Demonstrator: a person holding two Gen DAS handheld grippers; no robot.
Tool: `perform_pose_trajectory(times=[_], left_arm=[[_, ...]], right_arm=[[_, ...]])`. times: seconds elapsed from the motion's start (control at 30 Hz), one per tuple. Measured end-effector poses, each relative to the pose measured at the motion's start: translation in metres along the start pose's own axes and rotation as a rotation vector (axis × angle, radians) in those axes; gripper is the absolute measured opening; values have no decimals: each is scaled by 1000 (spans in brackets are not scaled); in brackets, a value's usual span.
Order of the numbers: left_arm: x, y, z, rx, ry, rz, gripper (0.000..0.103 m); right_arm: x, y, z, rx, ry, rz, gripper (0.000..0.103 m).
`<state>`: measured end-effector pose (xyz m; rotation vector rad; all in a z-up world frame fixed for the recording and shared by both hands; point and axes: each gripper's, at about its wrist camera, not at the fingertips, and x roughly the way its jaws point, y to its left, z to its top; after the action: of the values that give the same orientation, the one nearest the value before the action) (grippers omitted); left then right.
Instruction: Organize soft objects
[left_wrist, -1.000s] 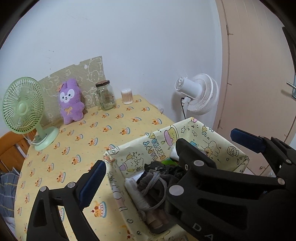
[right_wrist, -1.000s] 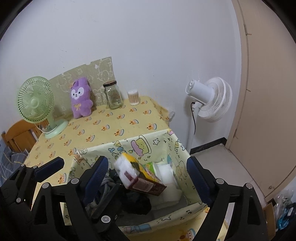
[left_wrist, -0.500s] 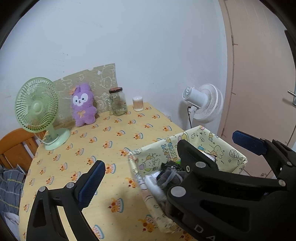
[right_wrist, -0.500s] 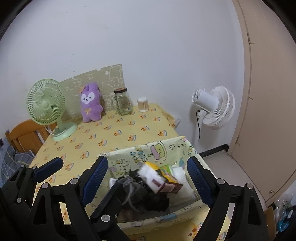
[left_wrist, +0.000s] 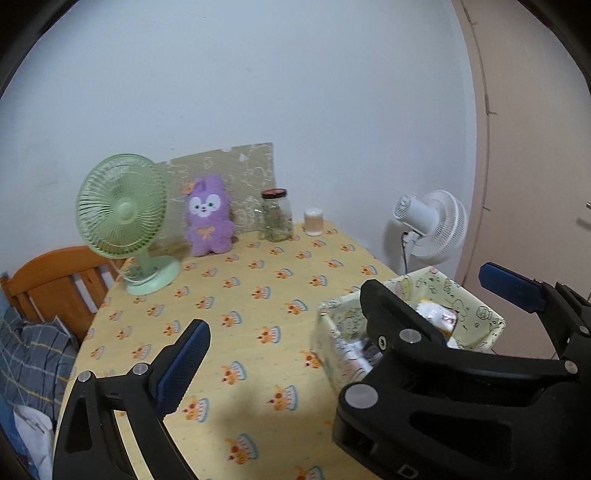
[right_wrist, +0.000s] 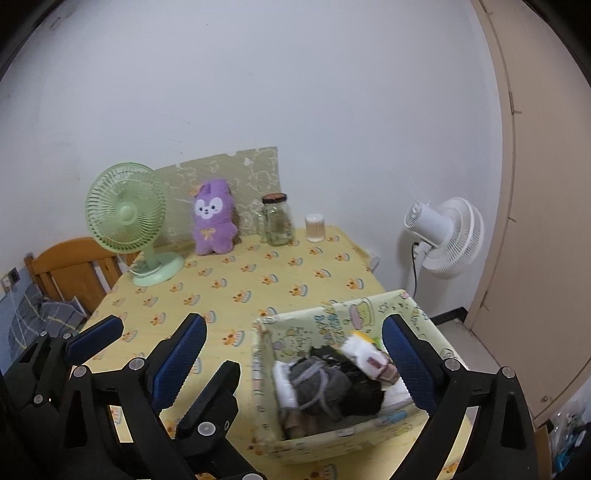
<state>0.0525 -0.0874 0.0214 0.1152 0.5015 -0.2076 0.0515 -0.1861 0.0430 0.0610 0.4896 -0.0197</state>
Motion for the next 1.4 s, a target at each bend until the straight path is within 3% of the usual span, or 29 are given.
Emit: perform_pose_trajectory(times=[0.67, 1.4], left_arm=[[-68, 71, -18, -106, -83, 179, 101], [-95, 99, -35, -177, -118, 233, 103]], right_arm=[[-47, 59, -1, -38, -79, 104, 101], [-75, 66, -9, -54, -118, 90, 102]])
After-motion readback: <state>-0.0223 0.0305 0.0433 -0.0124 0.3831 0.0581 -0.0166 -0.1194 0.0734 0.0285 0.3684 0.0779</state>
